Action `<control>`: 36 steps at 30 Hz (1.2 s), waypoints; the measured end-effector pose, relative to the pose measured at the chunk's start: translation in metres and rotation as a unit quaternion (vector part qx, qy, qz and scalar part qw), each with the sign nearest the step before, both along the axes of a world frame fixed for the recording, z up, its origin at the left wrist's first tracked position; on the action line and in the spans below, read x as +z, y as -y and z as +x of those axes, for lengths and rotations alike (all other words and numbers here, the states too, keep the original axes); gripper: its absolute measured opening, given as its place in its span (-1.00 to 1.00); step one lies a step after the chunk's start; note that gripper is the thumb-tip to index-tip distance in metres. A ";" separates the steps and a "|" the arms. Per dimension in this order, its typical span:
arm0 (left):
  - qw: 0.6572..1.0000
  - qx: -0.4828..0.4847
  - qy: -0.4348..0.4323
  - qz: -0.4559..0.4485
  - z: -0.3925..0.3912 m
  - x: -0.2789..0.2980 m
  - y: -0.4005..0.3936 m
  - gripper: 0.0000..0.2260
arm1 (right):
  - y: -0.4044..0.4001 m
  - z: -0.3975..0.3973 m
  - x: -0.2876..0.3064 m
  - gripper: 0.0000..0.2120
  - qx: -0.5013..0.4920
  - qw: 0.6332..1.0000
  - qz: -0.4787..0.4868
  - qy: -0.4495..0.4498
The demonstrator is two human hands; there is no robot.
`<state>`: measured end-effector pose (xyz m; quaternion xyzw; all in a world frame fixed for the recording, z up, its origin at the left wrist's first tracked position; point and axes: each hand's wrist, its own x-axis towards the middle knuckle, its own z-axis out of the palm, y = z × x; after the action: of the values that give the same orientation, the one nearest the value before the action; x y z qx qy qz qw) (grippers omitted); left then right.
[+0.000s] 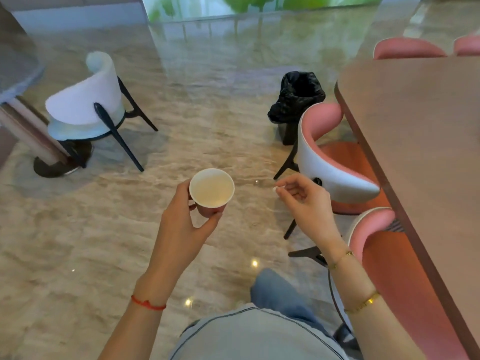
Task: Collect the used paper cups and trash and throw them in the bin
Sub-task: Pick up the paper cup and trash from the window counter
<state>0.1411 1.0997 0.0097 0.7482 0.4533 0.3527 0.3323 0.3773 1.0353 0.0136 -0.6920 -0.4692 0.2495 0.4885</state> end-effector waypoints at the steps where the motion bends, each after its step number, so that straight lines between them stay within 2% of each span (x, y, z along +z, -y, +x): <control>1: 1.000 -0.005 -0.001 -0.002 0.008 -0.002 -0.021 -0.43 | -0.020 0.008 -0.002 -0.93 -0.002 1.000 -0.005 -0.006; 9: 1.000 -0.031 -0.005 -0.002 0.094 -0.021 -0.203 -0.42 | -0.195 0.088 -0.025 -0.96 -0.021 0.999 -0.006 -0.032; 18: 0.999 -0.046 -0.006 0.023 0.215 -0.001 -0.426 -0.43 | -0.417 0.209 0.000 -0.97 -0.047 0.999 0.001 -0.026; 26: 0.998 -0.069 -0.007 0.000 0.297 -0.014 -0.590 -0.45 | -0.564 0.285 -0.015 -0.98 -0.067 0.997 -0.016 -0.027; 32: 0.994 -0.108 -0.011 -0.007 0.366 -0.029 -0.727 -0.45 | -0.680 0.347 -0.034 -0.98 -0.121 0.991 -0.042 -0.024; 36: 0.990 -0.143 -0.016 0.009 0.421 -0.025 -0.825 -0.43 | -0.761 0.399 -0.035 -0.98 -0.155 0.987 -0.024 -0.025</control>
<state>0.5620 1.9246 -0.0154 0.8138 0.3433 0.2940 0.3652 0.7763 1.7958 -0.0210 -0.7615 -0.3377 0.1988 0.5163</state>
